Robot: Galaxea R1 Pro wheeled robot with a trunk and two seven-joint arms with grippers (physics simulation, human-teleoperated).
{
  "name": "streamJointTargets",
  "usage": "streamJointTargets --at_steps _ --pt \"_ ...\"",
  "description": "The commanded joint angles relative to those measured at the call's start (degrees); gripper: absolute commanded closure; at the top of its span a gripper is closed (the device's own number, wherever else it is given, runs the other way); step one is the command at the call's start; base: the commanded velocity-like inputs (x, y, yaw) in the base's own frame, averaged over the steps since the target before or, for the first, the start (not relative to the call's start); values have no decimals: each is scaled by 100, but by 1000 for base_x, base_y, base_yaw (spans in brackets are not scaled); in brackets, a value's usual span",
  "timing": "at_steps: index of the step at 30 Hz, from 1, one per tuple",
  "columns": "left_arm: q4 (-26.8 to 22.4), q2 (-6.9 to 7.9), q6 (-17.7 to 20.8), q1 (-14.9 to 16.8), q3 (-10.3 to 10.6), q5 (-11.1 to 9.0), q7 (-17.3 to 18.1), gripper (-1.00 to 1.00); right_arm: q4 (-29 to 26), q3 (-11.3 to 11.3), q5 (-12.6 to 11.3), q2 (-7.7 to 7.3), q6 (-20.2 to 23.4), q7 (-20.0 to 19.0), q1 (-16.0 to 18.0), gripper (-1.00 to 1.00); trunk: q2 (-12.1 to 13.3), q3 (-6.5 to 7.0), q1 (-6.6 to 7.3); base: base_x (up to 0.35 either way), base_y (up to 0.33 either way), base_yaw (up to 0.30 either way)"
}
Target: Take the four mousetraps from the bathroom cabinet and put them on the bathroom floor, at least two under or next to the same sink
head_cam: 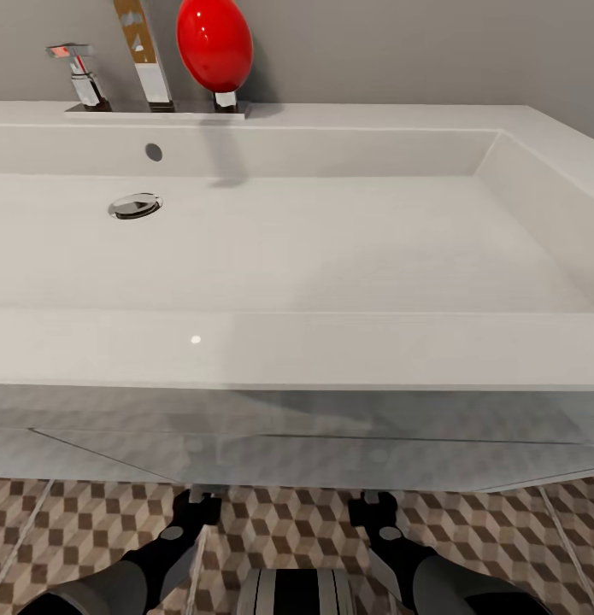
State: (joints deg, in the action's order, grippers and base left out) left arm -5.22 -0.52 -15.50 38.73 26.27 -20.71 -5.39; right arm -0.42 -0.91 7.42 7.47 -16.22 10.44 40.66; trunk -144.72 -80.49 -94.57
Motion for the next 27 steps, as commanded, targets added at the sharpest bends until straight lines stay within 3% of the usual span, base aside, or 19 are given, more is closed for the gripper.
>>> streamJointTargets --at_steps 1,9,27 --pt "4 15 -26 3 53 -12 -50 100 6 -5 51 7 -32 41 3 100 -1 -3 1 0 0 0" --pt "4 58 -55 2 56 -12 -50 100 2 -5 49 26 -294 46 3 100 -1 -3 1 0 0 0" --pt "2 61 -58 3 62 -3 -50 100 -2 -32 52 11 -265 30 3 100 -1 -3 1 0 0 0"
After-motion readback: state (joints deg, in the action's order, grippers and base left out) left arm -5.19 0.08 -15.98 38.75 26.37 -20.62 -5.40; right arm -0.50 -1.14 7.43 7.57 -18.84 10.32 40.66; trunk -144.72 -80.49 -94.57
